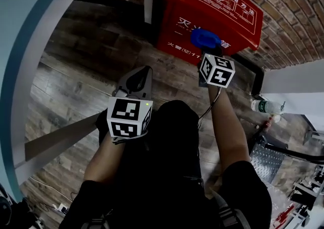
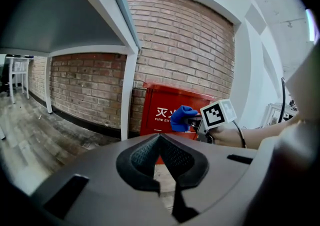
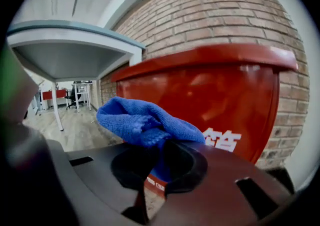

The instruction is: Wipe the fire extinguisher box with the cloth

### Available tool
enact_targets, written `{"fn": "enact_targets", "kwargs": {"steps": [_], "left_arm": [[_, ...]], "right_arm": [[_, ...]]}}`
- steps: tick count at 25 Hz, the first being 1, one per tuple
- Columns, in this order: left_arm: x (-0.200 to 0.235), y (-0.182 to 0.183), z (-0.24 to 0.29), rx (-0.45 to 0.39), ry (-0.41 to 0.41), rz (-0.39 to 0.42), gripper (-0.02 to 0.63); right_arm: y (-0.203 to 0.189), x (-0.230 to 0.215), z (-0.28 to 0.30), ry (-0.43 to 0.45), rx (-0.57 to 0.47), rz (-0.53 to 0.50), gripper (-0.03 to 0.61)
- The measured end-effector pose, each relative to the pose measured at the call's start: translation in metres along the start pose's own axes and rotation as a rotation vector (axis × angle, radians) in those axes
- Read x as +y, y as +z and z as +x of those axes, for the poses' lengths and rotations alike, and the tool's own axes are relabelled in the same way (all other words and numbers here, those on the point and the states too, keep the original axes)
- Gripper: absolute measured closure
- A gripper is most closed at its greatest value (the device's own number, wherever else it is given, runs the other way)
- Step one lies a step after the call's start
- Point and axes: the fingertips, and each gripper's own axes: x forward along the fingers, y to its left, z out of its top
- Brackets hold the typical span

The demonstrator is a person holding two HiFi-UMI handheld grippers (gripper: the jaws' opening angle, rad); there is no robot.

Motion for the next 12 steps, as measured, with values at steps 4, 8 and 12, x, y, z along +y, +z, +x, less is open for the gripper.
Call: {"fn": "enact_targets", "kwargs": {"steps": [4,8,12], "left_arm": [[0.014,-0.012,-0.004,0.025,0.043,-0.004,0.607],[0.026,-0.03,-0.003,0.066,0.088,-0.014,0.607],[0.033,-0.037,0.002,0.094,0.115,-0.021,0.607]], "right_arm": [[-0.056,-0.01,0.024,-0.002,0.075,0.136,0.531],[-0.092,-0.011,0.046,-0.004,0.107,0.171,0.531],[-0.123,-0.004,0.062,0.008,0.166,0.032,0.531]]}}
